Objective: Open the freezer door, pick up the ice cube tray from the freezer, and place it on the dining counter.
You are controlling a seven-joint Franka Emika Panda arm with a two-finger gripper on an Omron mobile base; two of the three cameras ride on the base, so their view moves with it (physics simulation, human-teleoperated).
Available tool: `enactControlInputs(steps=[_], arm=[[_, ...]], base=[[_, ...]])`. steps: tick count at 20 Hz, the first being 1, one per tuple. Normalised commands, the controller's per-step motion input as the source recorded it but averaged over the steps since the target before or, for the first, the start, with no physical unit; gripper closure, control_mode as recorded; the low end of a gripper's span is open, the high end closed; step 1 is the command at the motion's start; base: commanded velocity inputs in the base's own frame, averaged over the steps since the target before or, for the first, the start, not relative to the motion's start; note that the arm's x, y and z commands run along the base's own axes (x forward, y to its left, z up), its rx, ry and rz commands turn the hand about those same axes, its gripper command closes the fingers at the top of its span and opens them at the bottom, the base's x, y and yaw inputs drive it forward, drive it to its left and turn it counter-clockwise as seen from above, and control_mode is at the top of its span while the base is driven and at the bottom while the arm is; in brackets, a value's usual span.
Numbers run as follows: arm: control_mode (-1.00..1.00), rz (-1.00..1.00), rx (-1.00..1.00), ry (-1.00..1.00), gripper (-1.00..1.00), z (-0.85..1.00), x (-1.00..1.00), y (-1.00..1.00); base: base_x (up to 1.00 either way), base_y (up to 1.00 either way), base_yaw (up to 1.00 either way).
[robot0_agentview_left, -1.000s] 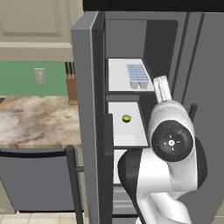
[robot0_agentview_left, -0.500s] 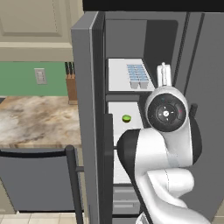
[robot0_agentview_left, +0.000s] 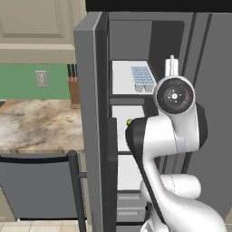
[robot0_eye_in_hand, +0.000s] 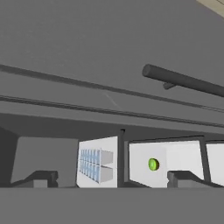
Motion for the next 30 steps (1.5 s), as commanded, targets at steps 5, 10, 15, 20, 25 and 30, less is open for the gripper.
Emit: enactControlInputs(steps=[5,10,15,20,25,30], arm=[[-1.0,0.0,0.04,-0.02,-1.0,-0.02,0.28,-0.19],[-1.0,0.0,0.02,-0.02,-1.0,-0.06,0.3,-0.14],[-1.0,0.0,0.0,0.0,-1.0,-0.13,0.36,0.0],[-1.0,0.0,0.0,0.0,-1.0,-0.15,0.41,0.0],[-1.0,0.0,0.0,0.0,-1.0,-0.19,0.38,0.0],[-1.0,0.0,0.0,0.0,-1.0,-0.17,0.36,0.0]], base=[[0.0,0.0,0.0],[0.0,0.0,0.0],[0.0,0.0,0.0],[0.0,0.0,0.0],[0.0,0.0,0.0],[0.0,0.0,0.0]])
